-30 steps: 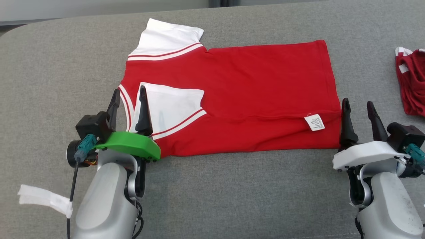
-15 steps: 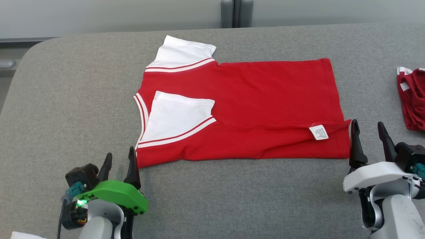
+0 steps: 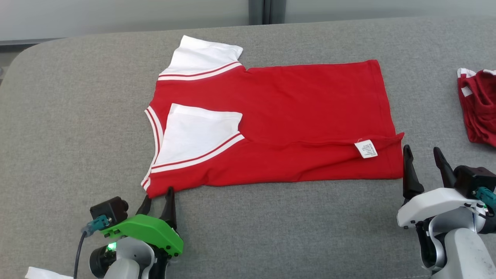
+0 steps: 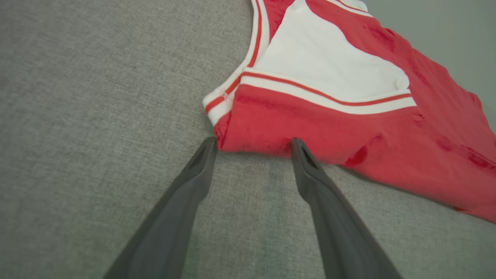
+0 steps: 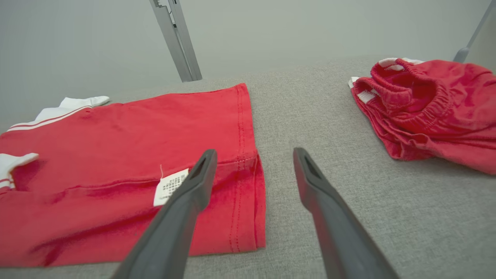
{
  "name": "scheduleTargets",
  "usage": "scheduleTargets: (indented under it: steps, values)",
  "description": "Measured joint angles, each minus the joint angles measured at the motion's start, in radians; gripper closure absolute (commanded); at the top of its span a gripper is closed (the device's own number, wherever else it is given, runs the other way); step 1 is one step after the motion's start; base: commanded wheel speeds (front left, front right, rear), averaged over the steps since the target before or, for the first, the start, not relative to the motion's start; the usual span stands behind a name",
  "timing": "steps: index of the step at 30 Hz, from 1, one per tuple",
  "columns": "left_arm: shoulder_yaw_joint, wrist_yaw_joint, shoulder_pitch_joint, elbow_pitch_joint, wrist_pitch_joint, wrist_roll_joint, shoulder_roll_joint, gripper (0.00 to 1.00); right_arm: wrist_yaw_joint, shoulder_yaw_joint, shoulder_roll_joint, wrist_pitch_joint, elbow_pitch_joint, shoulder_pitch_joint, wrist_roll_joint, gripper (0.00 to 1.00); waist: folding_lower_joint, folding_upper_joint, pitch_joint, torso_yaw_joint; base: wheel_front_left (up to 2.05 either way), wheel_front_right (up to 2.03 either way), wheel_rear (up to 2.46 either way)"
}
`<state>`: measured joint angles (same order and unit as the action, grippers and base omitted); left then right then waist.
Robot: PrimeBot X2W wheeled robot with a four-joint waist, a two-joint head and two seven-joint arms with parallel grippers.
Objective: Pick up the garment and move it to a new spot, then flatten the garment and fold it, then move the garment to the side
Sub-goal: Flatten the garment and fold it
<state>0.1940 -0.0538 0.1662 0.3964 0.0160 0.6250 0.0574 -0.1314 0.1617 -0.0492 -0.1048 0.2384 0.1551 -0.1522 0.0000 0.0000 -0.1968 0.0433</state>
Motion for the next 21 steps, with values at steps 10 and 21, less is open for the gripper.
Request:
scheduleTargets:
  steps: [10, 21]
  values:
    - [-0.007, 0.014, 0.047, 0.03, -0.081, 0.019, -0.002, 1.0, 0.0, -0.005, 0.0, 0.076, 0.066, -0.004, -0.023, 0.0, 0.0, 0.0, -0.02, -0.011, 0.0, 0.0, 0.0]
    - [0.01, 0.028, 0.067, 0.035, -0.116, 0.016, -0.003, 1.0, 0.0, -0.044, 0.0, 0.112, 0.272, 0.077, -0.042, 0.47, 0.0, 0.0, -0.006, 0.015, 0.0, 0.0, 0.0]
